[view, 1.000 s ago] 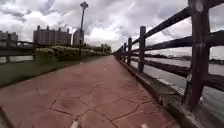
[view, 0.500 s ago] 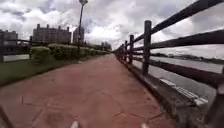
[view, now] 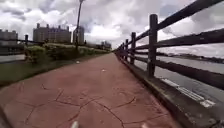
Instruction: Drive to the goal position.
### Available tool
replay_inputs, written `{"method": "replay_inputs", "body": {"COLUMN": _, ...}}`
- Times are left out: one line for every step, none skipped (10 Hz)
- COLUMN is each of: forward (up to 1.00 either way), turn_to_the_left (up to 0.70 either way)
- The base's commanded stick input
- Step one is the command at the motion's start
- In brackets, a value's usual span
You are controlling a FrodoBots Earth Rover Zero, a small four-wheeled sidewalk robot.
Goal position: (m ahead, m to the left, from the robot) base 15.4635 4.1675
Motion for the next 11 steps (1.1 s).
{"method": "replay_inputs", "body": {"forward": 0.7, "turn_to_the_left": 0.0}}
{"method": "replay_inputs", "body": {"forward": 0.55, "turn_to_the_left": 0.0}}
{"method": "replay_inputs", "body": {"forward": 0.0, "turn_to_the_left": 0.0}}
{"method": "replay_inputs", "body": {"forward": 0.0, "turn_to_the_left": 0.0}}
{"method": "replay_inputs", "body": {"forward": 0.0, "turn_to_the_left": 0.0}}
{"method": "replay_inputs", "body": {"forward": 0.0, "turn_to_the_left": 0.0}}
{"method": "replay_inputs", "body": {"forward": 0.0, "turn_to_the_left": 0.0}}
{"method": "replay_inputs", "body": {"forward": 0.0, "turn_to_the_left": 0.0}}
{"method": "replay_inputs", "body": {"forward": 0.0, "turn_to_the_left": 0.0}}
{"method": "replay_inputs", "body": {"forward": 0.0, "turn_to_the_left": 0.0}}
{"method": "replay_inputs", "body": {"forward": 0.0, "turn_to_the_left": 0.0}}
